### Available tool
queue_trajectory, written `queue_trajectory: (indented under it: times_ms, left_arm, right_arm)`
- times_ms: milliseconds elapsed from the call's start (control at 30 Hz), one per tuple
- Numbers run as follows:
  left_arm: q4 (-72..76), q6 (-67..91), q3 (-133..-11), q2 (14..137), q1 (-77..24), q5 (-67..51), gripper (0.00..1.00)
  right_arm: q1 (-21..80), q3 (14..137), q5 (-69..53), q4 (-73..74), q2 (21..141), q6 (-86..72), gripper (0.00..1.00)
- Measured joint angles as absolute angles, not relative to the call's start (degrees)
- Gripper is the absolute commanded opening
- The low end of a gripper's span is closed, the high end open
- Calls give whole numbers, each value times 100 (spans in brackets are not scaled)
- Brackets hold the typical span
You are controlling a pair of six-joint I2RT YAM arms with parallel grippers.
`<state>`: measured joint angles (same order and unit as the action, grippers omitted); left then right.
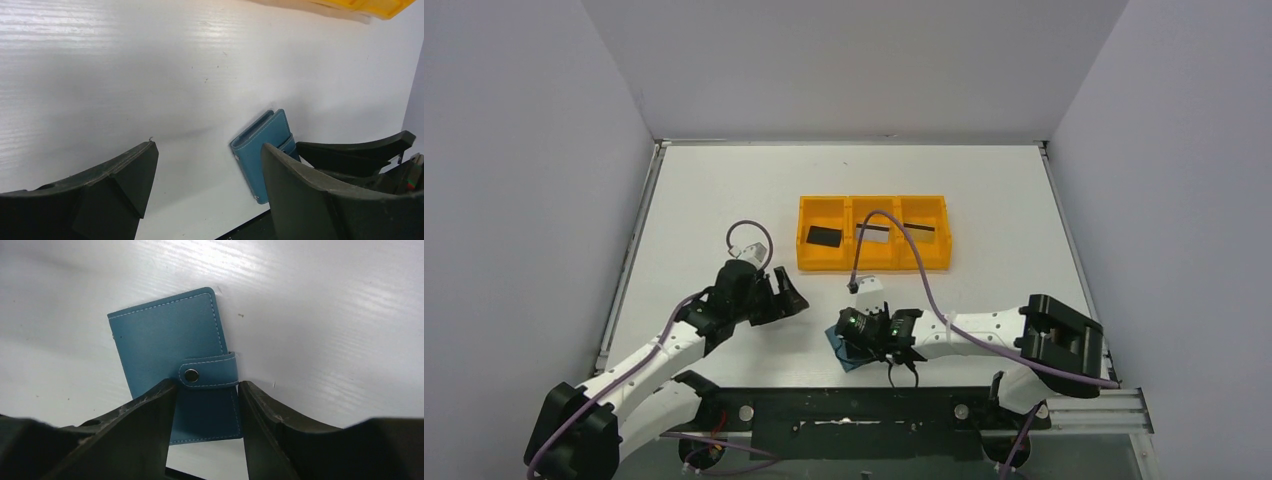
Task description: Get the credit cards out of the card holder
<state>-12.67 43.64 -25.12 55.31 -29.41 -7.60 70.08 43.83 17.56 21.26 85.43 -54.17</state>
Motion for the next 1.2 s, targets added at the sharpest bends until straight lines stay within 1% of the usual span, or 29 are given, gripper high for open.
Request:
queue_trajectory:
  times_ms: [133, 233, 300, 400, 500, 600, 767, 900, 967, 1067, 1133, 1200]
  left_arm:
    - [-1044, 4554, -2274, 5487, -2926, -882, 74]
    - [-840, 4595, -2241, 5647, -2926, -1160, 74]
    - [-676, 4593, -2241, 5835, -2932, -1352, 74]
    - [-471, 4598, -2244, 6226, -3006, -1594, 74]
    - [-294, 4615, -2259, 6571, -3190, -1723, 73]
    - [-200, 4646, -2359, 6910, -3441, -1734, 67]
    - [145, 4792, -2547, 7341, -3728, -1634, 63]
    - [582, 4967, -2674, 7784, -3929, -1599, 57]
    - [773, 5072, -2731, 7972, -4029, -1601, 51]
    - [1039, 5218, -2805, 8241, -4193, -1581, 46]
    - [1203, 5330, -2814, 8370, -4261, -1584, 41]
    - [1288, 5408, -2814, 8431, -4298, -1557, 39]
  right_arm:
    - [7061, 4818, 2152, 2462, 8877, -5428, 40]
    - [7048, 4858, 2324, 2561, 8914, -5483, 35]
    - [6965, 4807, 2292, 2484, 8897, -5540, 34]
    - [6604, 4351, 1905, 1883, 8591, -5675, 34]
    - [6149, 3660, 1396, 1057, 8160, -5935, 39]
    - [5951, 3249, 1149, 602, 7913, -6110, 43]
    - [5948, 3282, 1155, 781, 7771, -6119, 49]
    - [5948, 3538, 1385, 1275, 7675, -5983, 49]
    - [5948, 3706, 1487, 1468, 7651, -5843, 48]
    - [5948, 4005, 1579, 1706, 7682, -5642, 46]
    - [5948, 4209, 1608, 1767, 7752, -5542, 45]
    - [5951, 4370, 1603, 1765, 7870, -5457, 45]
